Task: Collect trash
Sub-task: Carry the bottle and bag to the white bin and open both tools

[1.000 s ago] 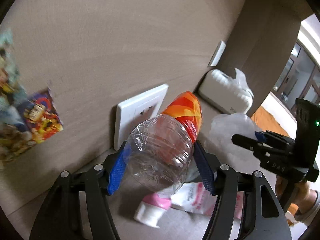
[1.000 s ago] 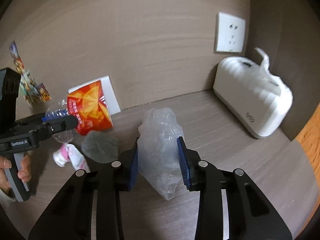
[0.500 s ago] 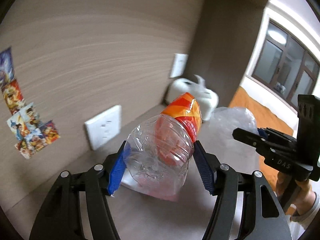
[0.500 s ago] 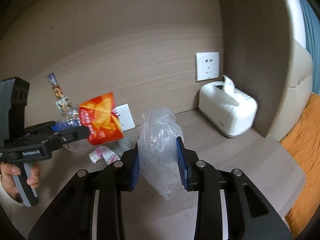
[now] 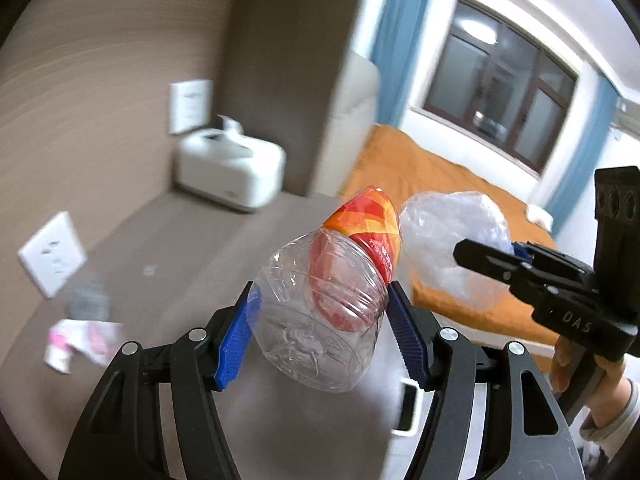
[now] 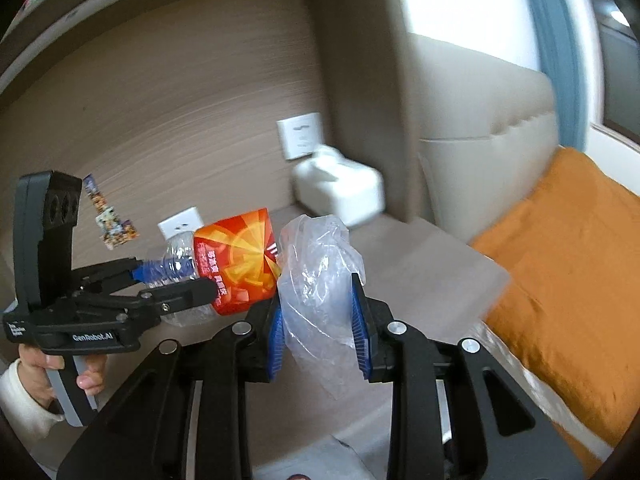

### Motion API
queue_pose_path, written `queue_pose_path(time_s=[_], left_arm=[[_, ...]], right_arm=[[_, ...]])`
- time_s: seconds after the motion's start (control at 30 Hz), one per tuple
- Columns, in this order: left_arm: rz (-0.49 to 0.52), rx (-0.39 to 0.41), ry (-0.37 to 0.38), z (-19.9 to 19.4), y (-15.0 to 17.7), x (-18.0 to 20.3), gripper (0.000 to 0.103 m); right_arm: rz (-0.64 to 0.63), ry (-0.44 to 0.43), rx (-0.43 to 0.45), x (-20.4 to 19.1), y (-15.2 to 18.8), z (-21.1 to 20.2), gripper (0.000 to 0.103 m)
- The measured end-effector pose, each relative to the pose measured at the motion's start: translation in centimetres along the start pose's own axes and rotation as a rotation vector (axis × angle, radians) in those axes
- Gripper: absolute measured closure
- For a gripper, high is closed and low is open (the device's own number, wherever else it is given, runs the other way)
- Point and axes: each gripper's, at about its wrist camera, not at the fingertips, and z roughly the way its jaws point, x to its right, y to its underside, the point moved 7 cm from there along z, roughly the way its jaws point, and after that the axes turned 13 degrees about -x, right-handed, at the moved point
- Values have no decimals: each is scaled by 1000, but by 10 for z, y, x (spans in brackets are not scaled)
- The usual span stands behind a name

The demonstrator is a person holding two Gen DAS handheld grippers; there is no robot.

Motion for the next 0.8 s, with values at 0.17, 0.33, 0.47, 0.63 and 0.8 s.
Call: queue_pose_path(time_s=[0.17,0.33,0.47,0.63,0.8], left_arm=[[72,-45,63,28,2,58,41],[139,-99,111,57,5,112,45],[188,-140,154,81,10,152,49],[227,-187,210,114,18,191,51],[266,-260,257,164,42,221,51]], right_arm=[[91,66,0,49,30,-34,73],[175,124,-3,94,62,-63,73],[225,157,-14,121,87,-78,73],[283,180,-37,149,118,-84,73],[325,221,-81,177,148,-79,73]])
